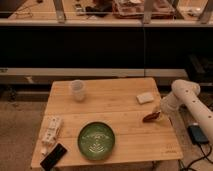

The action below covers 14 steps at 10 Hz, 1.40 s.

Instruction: Place the pepper on the white sponge

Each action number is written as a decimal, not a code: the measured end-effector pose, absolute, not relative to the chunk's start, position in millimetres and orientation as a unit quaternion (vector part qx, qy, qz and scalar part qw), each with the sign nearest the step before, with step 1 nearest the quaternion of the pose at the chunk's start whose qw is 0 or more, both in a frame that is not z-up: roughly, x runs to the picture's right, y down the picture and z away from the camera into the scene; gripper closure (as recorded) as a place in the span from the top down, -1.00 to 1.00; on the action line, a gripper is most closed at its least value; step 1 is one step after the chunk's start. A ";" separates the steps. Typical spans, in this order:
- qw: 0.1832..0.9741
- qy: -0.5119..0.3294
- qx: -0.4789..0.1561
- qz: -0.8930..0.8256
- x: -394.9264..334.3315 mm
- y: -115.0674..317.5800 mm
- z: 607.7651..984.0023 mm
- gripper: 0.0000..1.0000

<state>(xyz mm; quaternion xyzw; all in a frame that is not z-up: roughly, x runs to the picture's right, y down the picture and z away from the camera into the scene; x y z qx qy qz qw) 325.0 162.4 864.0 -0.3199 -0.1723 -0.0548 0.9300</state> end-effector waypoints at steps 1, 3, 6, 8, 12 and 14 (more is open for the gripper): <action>0.930 -0.173 -0.319 -0.056 324.7 160.7 862.8 -0.82; 0.929 -0.175 -0.321 -0.057 323.6 160.7 862.1 -0.82; 0.929 -0.177 -0.321 -0.057 323.1 159.8 861.6 -0.82; 0.929 -0.179 -0.319 -0.057 323.3 156.4 859.9 -0.82; 0.930 -0.188 -0.310 -0.056 325.2 141.3 855.4 -0.82; 0.933 -0.189 -0.301 -0.056 331.1 127.2 856.5 -0.82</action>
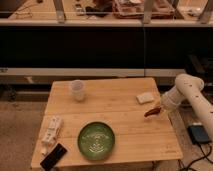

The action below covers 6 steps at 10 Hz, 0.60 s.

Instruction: Place the pepper on the white sponge

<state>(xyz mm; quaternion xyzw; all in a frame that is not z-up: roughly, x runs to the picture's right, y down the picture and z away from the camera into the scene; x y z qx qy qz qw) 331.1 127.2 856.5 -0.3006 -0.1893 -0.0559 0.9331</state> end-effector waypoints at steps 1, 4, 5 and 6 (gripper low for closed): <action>0.934 -0.190 -0.297 -0.054 334.8 120.7 858.6 -0.82; 0.937 -0.193 -0.285 -0.054 342.5 96.4 869.1 -0.82; 0.938 -0.196 -0.280 -0.056 343.2 85.4 875.3 -0.82; 0.938 -0.198 -0.277 -0.059 342.8 76.9 880.8 -0.82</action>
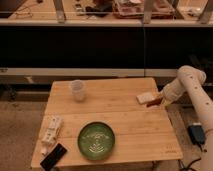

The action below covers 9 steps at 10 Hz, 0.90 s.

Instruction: Place the pepper on the white sponge

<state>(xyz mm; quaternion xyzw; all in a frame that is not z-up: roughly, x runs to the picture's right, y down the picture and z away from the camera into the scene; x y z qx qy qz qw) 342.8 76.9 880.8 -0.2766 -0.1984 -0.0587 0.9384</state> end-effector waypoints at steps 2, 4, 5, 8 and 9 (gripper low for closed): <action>0.938 -0.204 -0.273 -0.062 340.4 65.7 892.9 -0.82; 0.937 -0.212 -0.270 -0.064 336.8 57.0 903.9 -0.82; 0.936 -0.216 -0.269 -0.066 334.5 52.7 908.0 -0.82; 0.934 -0.231 -0.263 -0.070 326.6 42.8 913.6 -0.82; 0.933 -0.234 -0.263 -0.071 325.0 41.7 915.1 -0.82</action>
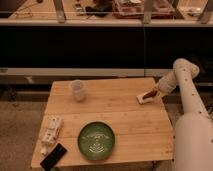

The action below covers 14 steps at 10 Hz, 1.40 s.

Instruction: Place the pepper on the white sponge

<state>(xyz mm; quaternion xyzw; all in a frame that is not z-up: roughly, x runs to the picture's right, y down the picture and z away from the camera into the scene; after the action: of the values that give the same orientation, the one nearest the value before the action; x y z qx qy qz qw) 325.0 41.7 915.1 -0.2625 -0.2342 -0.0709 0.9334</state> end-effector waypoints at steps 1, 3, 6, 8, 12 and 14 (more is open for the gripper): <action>0.933 -0.237 -0.262 -0.071 324.4 41.4 916.7 -0.82; 0.933 -0.240 -0.259 -0.074 323.8 40.6 919.3 -0.82; 0.931 -0.244 -0.256 -0.088 317.7 38.1 923.4 -0.82; 0.931 -0.246 -0.252 -0.094 314.2 36.9 927.7 -0.82; 0.931 -0.253 -0.245 -0.097 307.5 33.1 930.2 -0.82; 0.930 -0.258 -0.243 -0.096 303.4 31.9 930.5 -0.82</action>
<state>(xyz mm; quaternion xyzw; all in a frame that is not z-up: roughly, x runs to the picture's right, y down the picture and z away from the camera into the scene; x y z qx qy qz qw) 303.4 31.9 930.5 -0.2429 -0.2583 -0.0959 0.9301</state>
